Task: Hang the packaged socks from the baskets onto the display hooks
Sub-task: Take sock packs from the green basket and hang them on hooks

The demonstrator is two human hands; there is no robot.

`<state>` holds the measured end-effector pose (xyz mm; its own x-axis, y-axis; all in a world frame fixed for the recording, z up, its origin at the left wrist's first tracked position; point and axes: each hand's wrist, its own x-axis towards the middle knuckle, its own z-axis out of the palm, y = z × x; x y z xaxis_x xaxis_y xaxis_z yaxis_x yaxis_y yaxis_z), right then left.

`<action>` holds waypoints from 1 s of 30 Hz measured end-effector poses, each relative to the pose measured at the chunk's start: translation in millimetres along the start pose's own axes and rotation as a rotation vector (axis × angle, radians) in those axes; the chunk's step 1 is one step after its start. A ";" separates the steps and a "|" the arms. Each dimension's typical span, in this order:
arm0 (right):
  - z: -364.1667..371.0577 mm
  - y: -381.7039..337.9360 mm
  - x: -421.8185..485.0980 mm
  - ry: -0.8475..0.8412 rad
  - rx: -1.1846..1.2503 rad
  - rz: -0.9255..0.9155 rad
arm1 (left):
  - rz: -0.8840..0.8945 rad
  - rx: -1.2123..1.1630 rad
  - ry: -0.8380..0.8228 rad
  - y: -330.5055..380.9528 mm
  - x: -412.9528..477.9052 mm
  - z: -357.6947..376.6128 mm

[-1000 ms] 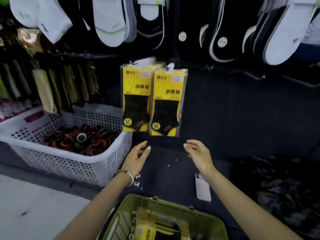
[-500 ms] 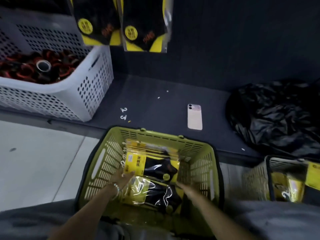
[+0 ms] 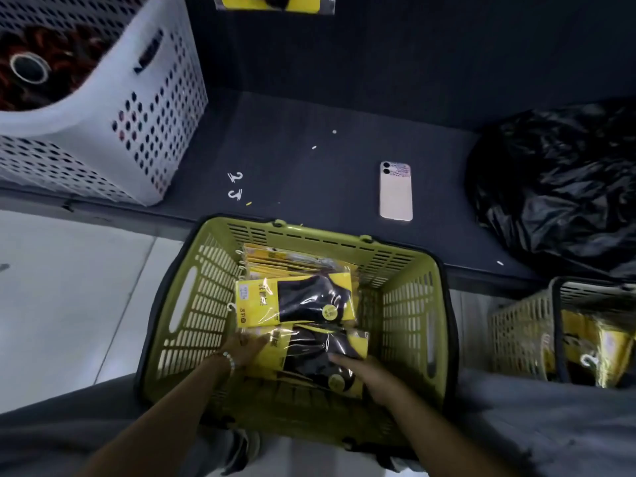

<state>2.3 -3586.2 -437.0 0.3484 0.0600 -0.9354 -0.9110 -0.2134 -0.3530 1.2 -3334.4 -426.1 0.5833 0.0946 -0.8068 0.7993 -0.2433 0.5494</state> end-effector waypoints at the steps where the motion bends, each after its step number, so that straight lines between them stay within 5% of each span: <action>1: 0.2 -5.5 -4.4 -0.039 -0.031 -0.009 | -0.003 -0.041 0.006 1.5 -2.5 0.2; 11: -15.9 -83.6 -82.0 0.013 -0.209 -0.264 | -0.214 -0.119 0.196 46.7 -47.2 -8.9; 18: -40.0 -123.7 -164.2 0.015 0.027 -0.544 | 0.210 0.089 0.395 119.6 -125.5 -45.8; 21: -43.6 -143.3 -189.6 -0.041 0.246 -0.645 | 0.492 -0.101 0.525 146.6 -152.6 -54.3; 23: -38.5 -158.5 -206.5 -0.082 0.360 -0.696 | 0.496 -0.386 0.433 171.2 -171.5 -51.2; 25: -28.2 -175.3 -223.8 -0.151 0.461 -0.759 | 0.507 -0.716 0.174 197.4 -188.7 -43.5; 27: -15.1 -190.7 -240.6 -0.196 0.545 -0.793 | 0.588 -0.817 -0.056 221.9 -205.1 -33.4; 30: 2.9 -203.8 -260.4 -0.258 0.535 -0.843 | 0.770 -0.891 -0.106 251.7 -219.4 -22.0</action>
<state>96.6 -3555.5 -121.5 0.9191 0.2104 -0.3332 -0.3937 0.4533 -0.7997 77.5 -3395.2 -106.0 0.9741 0.1264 -0.1877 0.0856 0.5619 0.8228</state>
